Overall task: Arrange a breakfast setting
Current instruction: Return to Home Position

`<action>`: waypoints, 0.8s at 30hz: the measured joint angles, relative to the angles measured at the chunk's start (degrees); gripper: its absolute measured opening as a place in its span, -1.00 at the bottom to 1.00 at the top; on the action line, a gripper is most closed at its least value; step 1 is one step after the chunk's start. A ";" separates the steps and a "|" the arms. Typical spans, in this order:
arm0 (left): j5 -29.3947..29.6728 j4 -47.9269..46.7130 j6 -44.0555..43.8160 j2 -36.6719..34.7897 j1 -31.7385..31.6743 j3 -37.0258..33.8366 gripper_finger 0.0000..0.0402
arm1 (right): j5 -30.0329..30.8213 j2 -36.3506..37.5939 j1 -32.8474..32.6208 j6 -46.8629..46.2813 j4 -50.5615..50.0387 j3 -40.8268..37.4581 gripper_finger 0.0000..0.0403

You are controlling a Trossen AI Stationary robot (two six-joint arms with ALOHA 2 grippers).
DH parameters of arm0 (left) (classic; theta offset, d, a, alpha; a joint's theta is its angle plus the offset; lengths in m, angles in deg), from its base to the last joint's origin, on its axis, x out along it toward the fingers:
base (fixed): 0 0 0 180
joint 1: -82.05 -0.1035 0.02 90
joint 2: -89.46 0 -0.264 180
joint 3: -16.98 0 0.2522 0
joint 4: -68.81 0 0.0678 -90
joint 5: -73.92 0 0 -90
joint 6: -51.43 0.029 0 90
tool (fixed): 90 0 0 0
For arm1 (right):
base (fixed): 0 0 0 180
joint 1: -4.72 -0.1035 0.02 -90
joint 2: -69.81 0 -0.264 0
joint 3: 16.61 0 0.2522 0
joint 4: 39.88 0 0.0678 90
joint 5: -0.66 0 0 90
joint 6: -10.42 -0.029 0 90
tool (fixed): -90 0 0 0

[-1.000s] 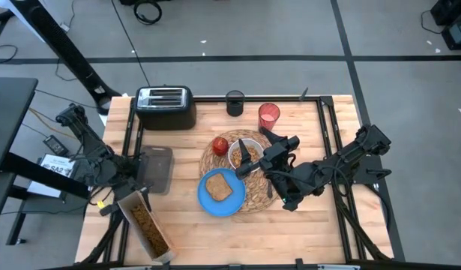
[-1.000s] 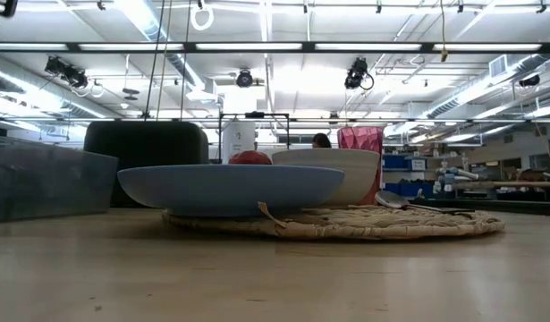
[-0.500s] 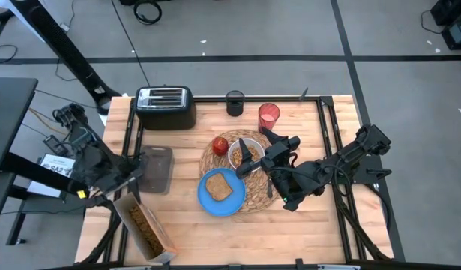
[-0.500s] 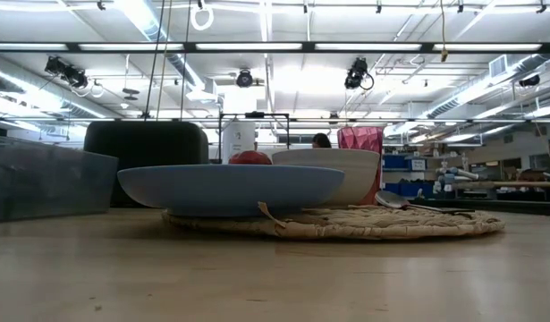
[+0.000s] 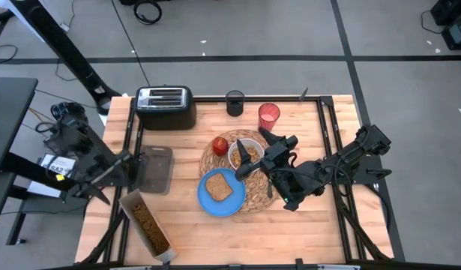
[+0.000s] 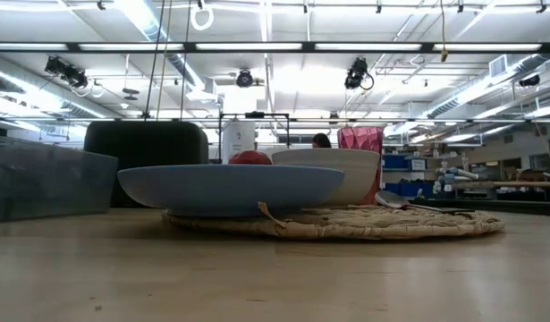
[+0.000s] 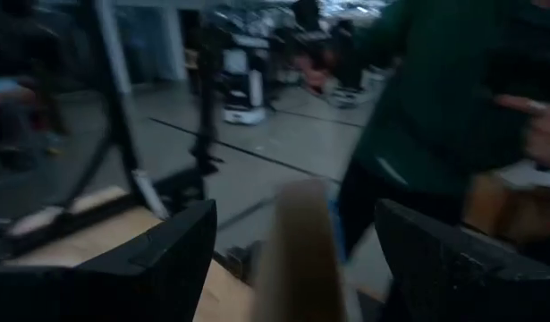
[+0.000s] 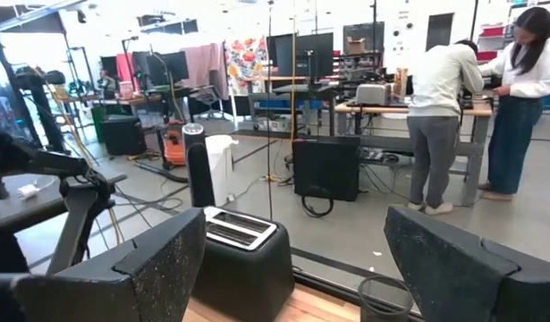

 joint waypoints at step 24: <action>21.48 14.07 -8.31 9.54 -9.29 2.94 0.05 | -41.23 0.00 8.21 -20.81 -14.92 -0.01 0.29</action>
